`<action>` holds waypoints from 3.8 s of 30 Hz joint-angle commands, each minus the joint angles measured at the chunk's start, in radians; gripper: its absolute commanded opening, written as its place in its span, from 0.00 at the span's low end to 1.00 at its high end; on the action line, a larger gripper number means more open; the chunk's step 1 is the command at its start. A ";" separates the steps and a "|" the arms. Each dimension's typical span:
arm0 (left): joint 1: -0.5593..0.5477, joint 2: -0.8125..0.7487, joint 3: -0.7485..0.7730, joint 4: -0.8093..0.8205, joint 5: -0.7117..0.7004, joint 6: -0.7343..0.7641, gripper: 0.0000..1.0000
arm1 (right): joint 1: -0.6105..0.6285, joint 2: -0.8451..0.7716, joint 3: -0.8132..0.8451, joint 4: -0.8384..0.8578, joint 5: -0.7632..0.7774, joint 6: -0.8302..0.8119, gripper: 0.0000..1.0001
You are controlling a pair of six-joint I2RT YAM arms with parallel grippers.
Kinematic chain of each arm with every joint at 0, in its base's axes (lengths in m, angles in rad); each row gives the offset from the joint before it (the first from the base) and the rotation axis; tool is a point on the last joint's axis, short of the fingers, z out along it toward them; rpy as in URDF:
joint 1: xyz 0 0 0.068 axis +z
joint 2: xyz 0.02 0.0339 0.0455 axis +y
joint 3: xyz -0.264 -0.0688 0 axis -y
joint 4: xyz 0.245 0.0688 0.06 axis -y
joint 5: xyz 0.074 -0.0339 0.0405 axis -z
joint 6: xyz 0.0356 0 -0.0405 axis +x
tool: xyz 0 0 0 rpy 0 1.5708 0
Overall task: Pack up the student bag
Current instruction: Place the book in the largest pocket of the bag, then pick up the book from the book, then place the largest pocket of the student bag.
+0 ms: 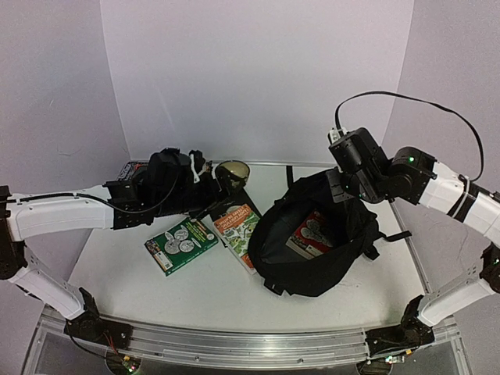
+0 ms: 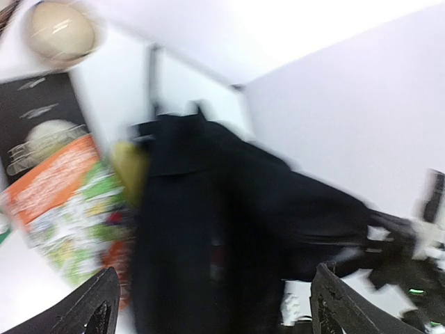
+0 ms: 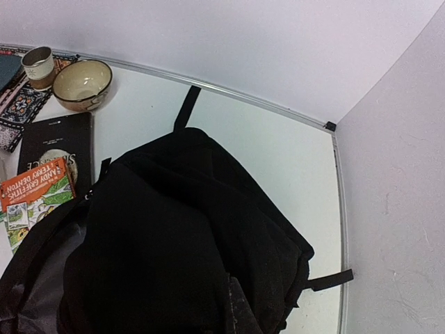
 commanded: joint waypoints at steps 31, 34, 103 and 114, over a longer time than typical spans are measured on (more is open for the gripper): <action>0.078 0.401 -0.246 0.426 0.198 -0.294 0.95 | -0.018 -0.079 -0.053 0.017 -0.031 0.001 0.00; 0.077 0.436 -0.248 0.472 0.203 -0.314 0.92 | -0.018 -0.086 -0.053 0.018 -0.036 -0.005 0.00; 0.417 -0.056 0.025 -0.161 0.548 0.324 0.00 | -0.022 0.065 -0.100 0.013 -0.747 -0.040 0.75; 0.437 0.020 0.145 -0.182 0.756 0.389 0.00 | -0.083 0.168 0.074 0.028 -0.973 -0.002 0.98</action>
